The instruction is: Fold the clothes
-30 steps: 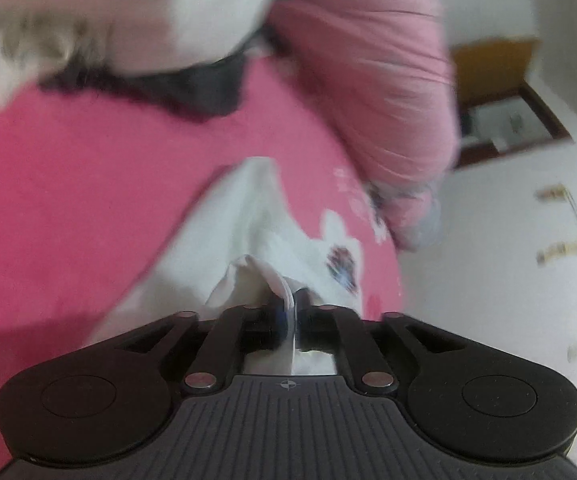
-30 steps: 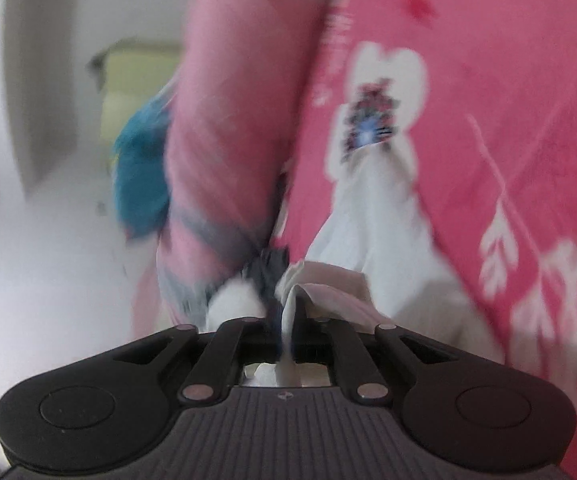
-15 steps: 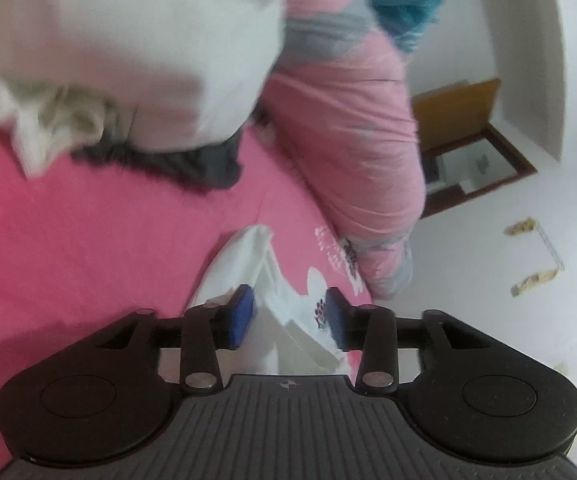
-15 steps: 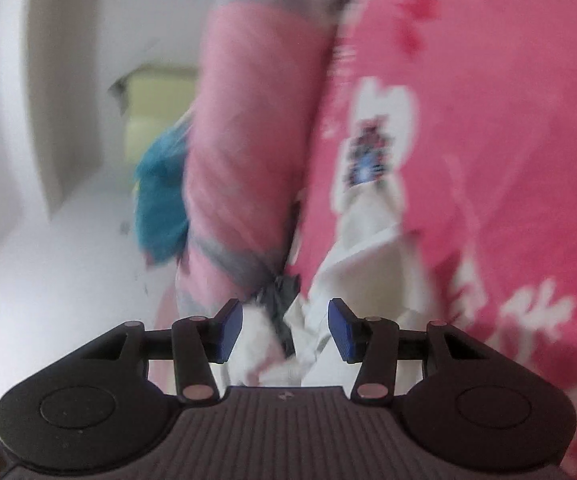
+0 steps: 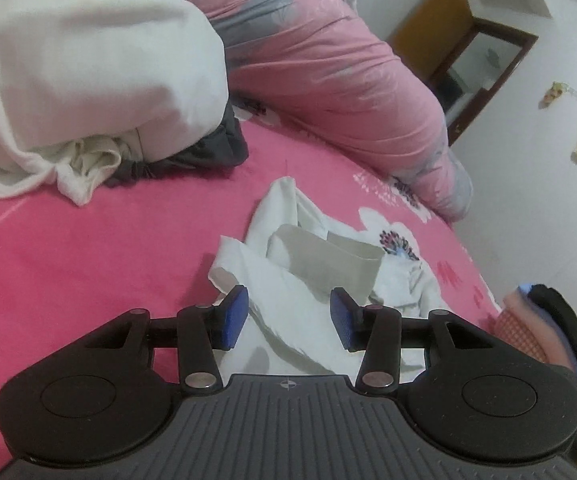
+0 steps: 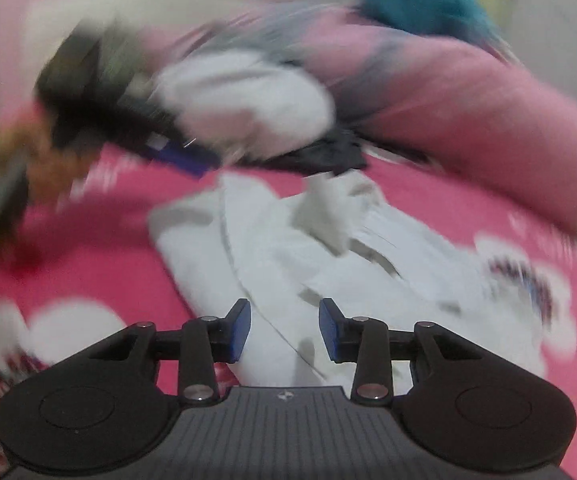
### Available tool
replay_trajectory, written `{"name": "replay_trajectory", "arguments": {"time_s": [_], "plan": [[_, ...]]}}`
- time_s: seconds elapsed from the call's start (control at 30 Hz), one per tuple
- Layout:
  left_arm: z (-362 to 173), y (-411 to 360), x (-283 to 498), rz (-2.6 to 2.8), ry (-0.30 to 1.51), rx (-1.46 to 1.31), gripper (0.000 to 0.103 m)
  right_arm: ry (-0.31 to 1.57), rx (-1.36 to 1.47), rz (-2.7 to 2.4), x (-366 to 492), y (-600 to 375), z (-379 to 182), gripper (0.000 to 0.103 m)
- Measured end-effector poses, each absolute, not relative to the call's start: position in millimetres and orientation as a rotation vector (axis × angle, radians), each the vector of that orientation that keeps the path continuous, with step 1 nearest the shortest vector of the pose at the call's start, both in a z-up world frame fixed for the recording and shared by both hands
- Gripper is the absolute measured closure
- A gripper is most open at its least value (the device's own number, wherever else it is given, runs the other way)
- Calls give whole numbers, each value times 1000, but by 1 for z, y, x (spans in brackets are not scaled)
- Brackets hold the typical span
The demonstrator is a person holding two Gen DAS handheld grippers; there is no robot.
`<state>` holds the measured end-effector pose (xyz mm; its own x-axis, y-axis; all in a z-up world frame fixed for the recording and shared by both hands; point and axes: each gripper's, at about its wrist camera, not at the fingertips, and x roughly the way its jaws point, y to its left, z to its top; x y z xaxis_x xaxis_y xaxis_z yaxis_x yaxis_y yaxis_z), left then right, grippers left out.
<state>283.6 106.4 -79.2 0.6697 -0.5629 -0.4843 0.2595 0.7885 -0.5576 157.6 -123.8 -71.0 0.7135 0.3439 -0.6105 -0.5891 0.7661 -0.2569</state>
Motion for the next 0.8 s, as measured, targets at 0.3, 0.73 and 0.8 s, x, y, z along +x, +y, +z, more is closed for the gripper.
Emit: {"name": "replay_trajectory", "arguments": {"time_s": [0.3, 0.73, 0.8], "plan": [[-93, 120, 280, -510, 628, -537, 58, 593, -736, 595, 210, -99, -100, 88], [-113, 114, 282, -500, 664, -449, 51, 801, 225, 287, 372, -228, -87, 91], [-117, 116, 284, -487, 678, -468, 51, 826, 290, 178, 384, -244, -92, 90]]}}
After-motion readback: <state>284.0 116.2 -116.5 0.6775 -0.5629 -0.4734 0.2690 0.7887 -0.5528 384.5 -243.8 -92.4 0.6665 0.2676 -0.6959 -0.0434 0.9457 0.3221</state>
